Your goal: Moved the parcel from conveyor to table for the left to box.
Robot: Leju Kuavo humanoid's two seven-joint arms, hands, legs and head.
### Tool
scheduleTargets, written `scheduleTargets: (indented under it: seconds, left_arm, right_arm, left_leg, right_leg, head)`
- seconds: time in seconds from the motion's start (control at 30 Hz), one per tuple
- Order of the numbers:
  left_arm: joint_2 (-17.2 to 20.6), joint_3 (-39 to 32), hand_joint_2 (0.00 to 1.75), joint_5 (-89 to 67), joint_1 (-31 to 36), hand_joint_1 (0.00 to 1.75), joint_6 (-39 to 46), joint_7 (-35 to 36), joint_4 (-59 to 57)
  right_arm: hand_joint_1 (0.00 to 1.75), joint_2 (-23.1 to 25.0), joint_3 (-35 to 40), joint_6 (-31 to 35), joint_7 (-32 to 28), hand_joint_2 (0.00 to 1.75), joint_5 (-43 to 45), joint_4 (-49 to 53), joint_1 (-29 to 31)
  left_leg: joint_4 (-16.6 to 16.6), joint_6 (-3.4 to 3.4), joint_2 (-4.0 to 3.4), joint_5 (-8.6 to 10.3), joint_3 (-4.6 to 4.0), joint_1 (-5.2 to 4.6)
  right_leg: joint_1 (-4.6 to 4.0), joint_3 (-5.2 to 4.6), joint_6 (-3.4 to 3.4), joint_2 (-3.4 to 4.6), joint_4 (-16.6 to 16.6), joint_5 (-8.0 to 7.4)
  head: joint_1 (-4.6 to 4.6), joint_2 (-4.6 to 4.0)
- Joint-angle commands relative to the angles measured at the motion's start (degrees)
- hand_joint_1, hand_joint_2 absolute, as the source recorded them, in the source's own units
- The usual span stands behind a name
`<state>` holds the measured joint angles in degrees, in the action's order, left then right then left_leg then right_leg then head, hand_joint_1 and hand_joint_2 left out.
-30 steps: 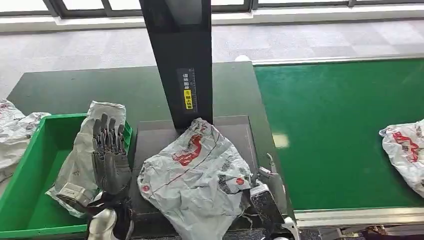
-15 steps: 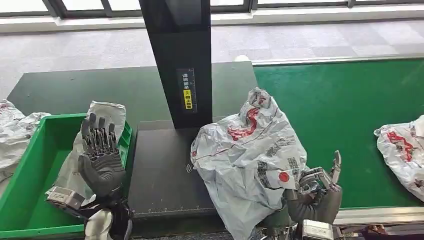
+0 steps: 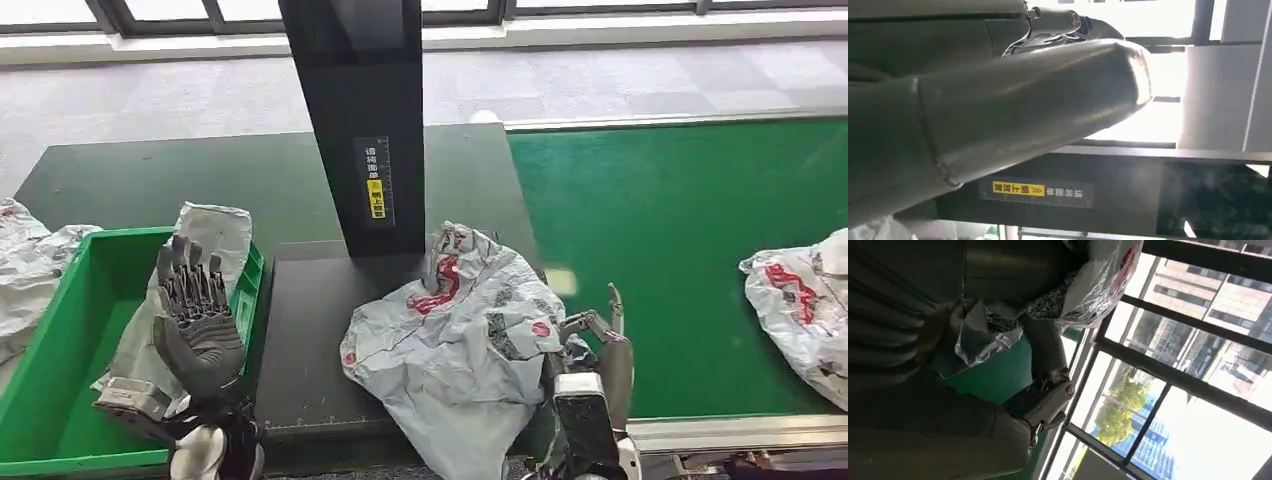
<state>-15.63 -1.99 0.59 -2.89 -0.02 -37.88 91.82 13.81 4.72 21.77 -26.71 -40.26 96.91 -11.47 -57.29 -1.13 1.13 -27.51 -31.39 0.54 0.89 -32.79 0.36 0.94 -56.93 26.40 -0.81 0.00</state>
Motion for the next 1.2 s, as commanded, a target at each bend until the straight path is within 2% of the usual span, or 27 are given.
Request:
scheduleTargets:
  seconds: [0.03, 0.17, 0.2, 0.23, 0.33, 0.43, 0.6, 0.9, 0.93, 1.07, 1.13, 1.2]
  left_arm:
    - [-0.83, -1.12, 0.00, -1.31, 2.22, 0.00, 0.67, 1.00, -3.74]
    - [-0.82, -1.36, 0.00, -1.98, 2.12, 0.00, 1.34, 1.35, -3.63]
    - [-0.82, -1.36, 0.00, -1.98, 2.12, 0.00, 1.34, 1.35, -3.63]
    - [-1.32, -2.08, 0.00, -3.36, 2.08, 0.00, 3.97, 2.17, -3.87]
    - [-1.64, -1.70, 0.00, -4.72, 1.84, 0.00, 7.04, 2.97, -3.85]
    - [-1.55, -1.48, 0.00, -4.95, 1.73, 0.00, 8.43, 3.45, -3.73]
    - [-1.18, -0.92, 0.00, -6.49, 0.80, 0.00, 12.74, 3.52, -2.72]
    - [-1.10, -0.80, 0.00, -6.47, 0.61, 0.00, 12.83, 3.55, -2.48]
    - [-0.81, -0.60, 0.00, -7.06, 0.13, 0.00, 14.55, 3.70, -2.12]
    - [0.11, 0.79, 0.00, -7.90, -1.39, 0.00, 17.20, 4.51, -0.81]
    - [0.89, 2.13, 0.00, -8.36, -0.68, 0.00, 16.23, 5.32, -1.81]
    - [2.45, 5.14, 0.00, -10.77, 0.79, 0.00, 13.71, 3.19, -3.58]
  right_arm:
    - [0.00, 1.19, -1.99, -10.28, -0.39, 0.00, -0.79, -13.09, 5.64]
    - [0.00, 0.83, 0.41, -15.30, -3.58, 0.00, 4.91, -13.47, 5.49]
    - [0.00, 0.83, 0.41, -15.30, -3.58, 0.00, 4.91, -13.47, 5.49]
    - [0.00, -0.36, 1.33, -20.13, -4.93, 0.00, 8.98, -12.01, 4.83]
    - [0.00, -1.66, 1.00, -20.29, -3.60, 0.00, 8.18, -6.09, 1.47]
    - [0.00, -1.76, 0.76, -19.76, -1.83, 0.00, 6.27, -5.01, 0.81]
    - [0.00, -2.55, -0.42, -18.59, -0.67, 0.00, 4.39, -6.07, 0.26]
    - [0.00, -2.51, -0.37, -18.57, -0.68, 0.00, 4.38, -6.17, 0.42]
    - [0.00, -3.66, 0.62, -16.32, 4.55, 0.00, -3.67, -6.84, 0.53]
    - [0.00, -3.66, -1.47, -9.85, 12.04, 0.00, -12.91, -8.63, 0.26]
    - [0.00, -3.40, -2.08, -9.09, 12.61, 0.00, -13.95, -8.41, 0.07]
    - [0.00, -3.38, -1.74, -10.18, 11.91, 0.00, -13.71, -8.50, 0.37]
  left_leg:
    - [0.15, 0.05, -0.10, 0.10, 0.07, 0.04]
    - [0.15, 0.05, -0.26, 0.12, 0.07, 0.04]
    - [0.04, 0.01, -0.08, 0.04, 0.01, 0.04]
    - [0.08, 0.03, -0.10, 0.07, 0.02, 0.03]
    - [0.02, 0.03, -0.02, 0.02, 0.01, 0.03]
    - [0.04, 0.06, 0.02, 0.03, 0.00, 0.00]
    - [0.04, 0.06, -0.06, 0.03, 0.00, 0.01]
    - [0.04, 0.04, -0.07, 0.03, 0.00, 0.01]
    - [0.02, 0.03, -0.07, 0.01, 0.00, 0.01]
    - [0.04, 0.03, -0.10, 0.00, 0.04, 0.01]
    - [0.07, 0.05, -0.11, 0.01, 0.06, 0.00]
    - [0.09, 0.05, -0.04, 0.03, 0.05, 0.01]
  right_leg:
    - [-0.07, 0.10, -0.05, -0.11, 0.20, -0.12]
    - [-0.08, 0.04, -0.07, -0.01, 0.19, -0.17]
    - [-0.06, 0.02, -0.03, -0.04, 0.07, -0.06]
    - [-0.06, 0.03, -0.04, -0.08, 0.10, -0.08]
    - [-0.05, 0.07, -0.01, -0.07, 0.06, -0.03]
    - [-0.03, 0.06, -0.02, -0.19, 0.06, 0.00]
    - [-0.03, 0.04, -0.03, -0.13, 0.09, -0.05]
    - [-0.03, 0.02, -0.03, -0.11, 0.07, -0.04]
    - [-0.03, 0.02, -0.02, -0.07, 0.05, -0.03]
    - [-0.03, 0.06, -0.01, -0.02, 0.07, -0.03]
    - [-0.03, 0.08, -0.02, -0.04, 0.10, -0.03]
    - [-0.03, 0.11, -0.02, -0.13, 0.13, -0.04]
  head:
    - [0.00, 0.00]
    - [0.00, 0.00]
    - [0.00, 0.00]
    - [-0.02, 0.00]
    - [0.00, 0.00]
    - [0.00, 0.00]
    - [0.00, 0.00]
    - [0.00, 0.00]
    - [0.00, 0.00]
    - [0.00, 0.00]
    - [0.00, 0.00]
    - [0.00, 0.00]
